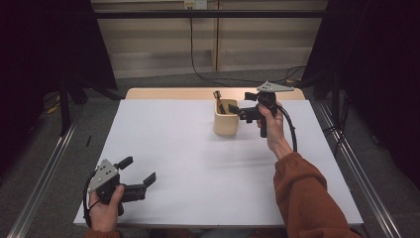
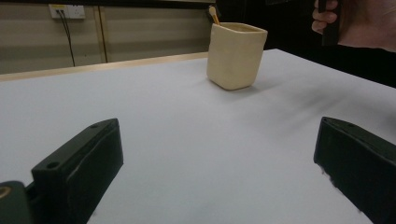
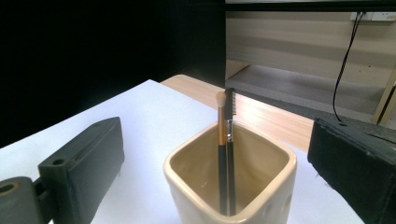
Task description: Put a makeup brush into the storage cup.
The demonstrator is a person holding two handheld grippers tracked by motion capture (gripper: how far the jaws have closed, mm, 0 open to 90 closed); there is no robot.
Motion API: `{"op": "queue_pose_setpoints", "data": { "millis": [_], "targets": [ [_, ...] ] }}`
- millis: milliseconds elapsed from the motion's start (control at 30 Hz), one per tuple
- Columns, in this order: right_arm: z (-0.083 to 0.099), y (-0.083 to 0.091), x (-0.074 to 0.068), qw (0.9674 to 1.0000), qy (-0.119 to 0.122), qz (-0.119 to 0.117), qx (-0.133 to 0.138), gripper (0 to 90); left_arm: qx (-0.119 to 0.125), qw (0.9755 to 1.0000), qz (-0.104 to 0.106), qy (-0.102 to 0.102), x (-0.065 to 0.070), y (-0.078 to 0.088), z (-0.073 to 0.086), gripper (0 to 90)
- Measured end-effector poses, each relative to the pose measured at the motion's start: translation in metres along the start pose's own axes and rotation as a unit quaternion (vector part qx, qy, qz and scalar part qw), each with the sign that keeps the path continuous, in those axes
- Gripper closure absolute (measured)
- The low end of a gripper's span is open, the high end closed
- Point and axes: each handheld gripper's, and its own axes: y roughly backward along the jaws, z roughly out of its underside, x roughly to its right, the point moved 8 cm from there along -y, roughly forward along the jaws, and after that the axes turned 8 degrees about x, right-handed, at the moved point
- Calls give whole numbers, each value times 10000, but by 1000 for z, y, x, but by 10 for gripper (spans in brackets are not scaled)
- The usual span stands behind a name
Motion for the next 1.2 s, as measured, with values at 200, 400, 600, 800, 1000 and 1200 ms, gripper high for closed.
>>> {"op": "queue_pose_setpoints", "data": {
  "millis": [200,400,600,800,1000,1200],
  "targets": [
    [4,8,-6,10000,42,51,6,61,15,10000,-3,19,1,1,-1,14],
    [1,20,-15,9998,178,40,26,60,31,10000,-31,0,1,3,-1,14],
    [2,39,-16,9991,282,290,126,42,93,9998,-171,5,-2,8,-2,12],
    [9,56,-15,9977,325,539,239,20,34,9999,-117,-15,0,7,-1,13],
    [15,78,-17,9961,534,676,164,22,13,9999,-123,-46,1,7,0,14],
    [18,100,-14,9949,572,824,100,22,30,9999,-163,-12,1,9,0,12]
  ]
}}
